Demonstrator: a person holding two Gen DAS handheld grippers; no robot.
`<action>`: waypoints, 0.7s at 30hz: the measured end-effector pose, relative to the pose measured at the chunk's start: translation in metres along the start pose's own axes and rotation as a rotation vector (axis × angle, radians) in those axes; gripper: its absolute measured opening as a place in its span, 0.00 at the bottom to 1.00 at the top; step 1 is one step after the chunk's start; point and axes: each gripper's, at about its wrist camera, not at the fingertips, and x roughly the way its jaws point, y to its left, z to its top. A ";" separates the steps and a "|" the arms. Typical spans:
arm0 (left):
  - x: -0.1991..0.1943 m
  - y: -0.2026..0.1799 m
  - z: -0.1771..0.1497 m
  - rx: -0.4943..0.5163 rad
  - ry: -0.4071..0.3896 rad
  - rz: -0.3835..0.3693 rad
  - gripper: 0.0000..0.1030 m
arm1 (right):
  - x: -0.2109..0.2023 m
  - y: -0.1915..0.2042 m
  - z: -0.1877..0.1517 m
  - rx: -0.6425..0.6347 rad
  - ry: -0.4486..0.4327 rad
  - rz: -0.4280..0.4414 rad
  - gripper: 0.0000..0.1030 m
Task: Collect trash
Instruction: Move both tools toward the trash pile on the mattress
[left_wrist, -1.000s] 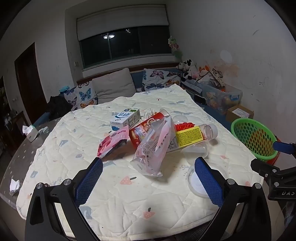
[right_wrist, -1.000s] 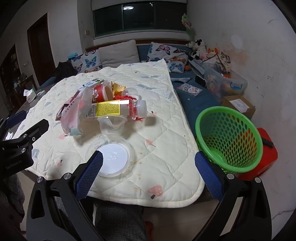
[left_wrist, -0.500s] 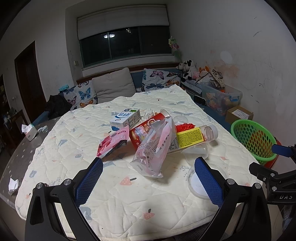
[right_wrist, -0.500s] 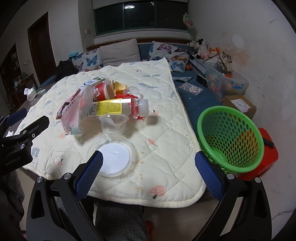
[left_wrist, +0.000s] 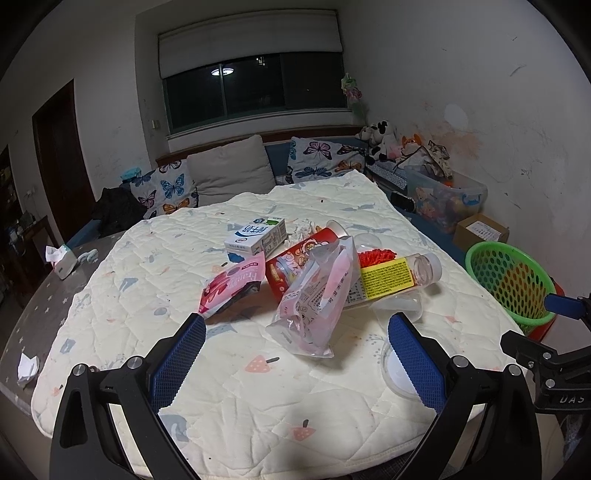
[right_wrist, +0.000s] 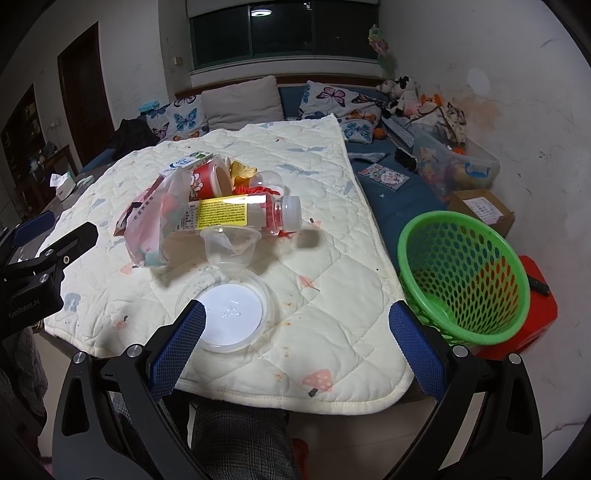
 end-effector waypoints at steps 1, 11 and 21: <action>0.000 0.000 0.001 -0.001 0.000 0.000 0.93 | 0.000 0.000 0.000 0.000 0.001 0.001 0.95; -0.001 0.005 0.002 -0.009 -0.004 -0.004 0.93 | 0.003 0.002 0.001 -0.005 0.006 0.011 0.95; 0.004 0.018 0.004 -0.032 0.005 0.013 0.93 | 0.010 0.008 0.001 -0.026 0.019 0.046 0.95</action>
